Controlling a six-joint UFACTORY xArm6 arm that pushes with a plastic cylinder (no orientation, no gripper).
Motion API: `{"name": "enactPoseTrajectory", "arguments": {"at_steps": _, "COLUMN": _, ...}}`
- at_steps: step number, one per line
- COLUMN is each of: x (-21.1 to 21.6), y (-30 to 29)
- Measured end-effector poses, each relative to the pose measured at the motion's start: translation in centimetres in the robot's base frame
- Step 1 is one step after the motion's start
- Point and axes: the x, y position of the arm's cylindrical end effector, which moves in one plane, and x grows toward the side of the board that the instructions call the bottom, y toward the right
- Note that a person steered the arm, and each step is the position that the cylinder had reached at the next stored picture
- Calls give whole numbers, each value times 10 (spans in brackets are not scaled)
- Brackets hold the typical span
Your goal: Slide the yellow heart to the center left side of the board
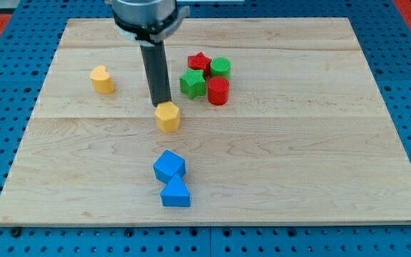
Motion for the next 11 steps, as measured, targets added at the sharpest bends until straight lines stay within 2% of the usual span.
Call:
{"name": "enactPoseTrajectory", "arguments": {"at_steps": 1, "x": 20, "y": 20}}
{"name": "enactPoseTrajectory", "arguments": {"at_steps": 2, "x": 66, "y": 35}}
{"name": "enactPoseTrajectory", "arguments": {"at_steps": 3, "x": 29, "y": 8}}
{"name": "enactPoseTrajectory", "arguments": {"at_steps": 5, "x": -75, "y": -78}}
{"name": "enactPoseTrajectory", "arguments": {"at_steps": 6, "x": -82, "y": -136}}
{"name": "enactPoseTrajectory", "arguments": {"at_steps": 7, "x": -65, "y": -163}}
{"name": "enactPoseTrajectory", "arguments": {"at_steps": 8, "x": -47, "y": -151}}
{"name": "enactPoseTrajectory", "arguments": {"at_steps": 10, "x": -47, "y": -151}}
{"name": "enactPoseTrajectory", "arguments": {"at_steps": 11, "x": -62, "y": -148}}
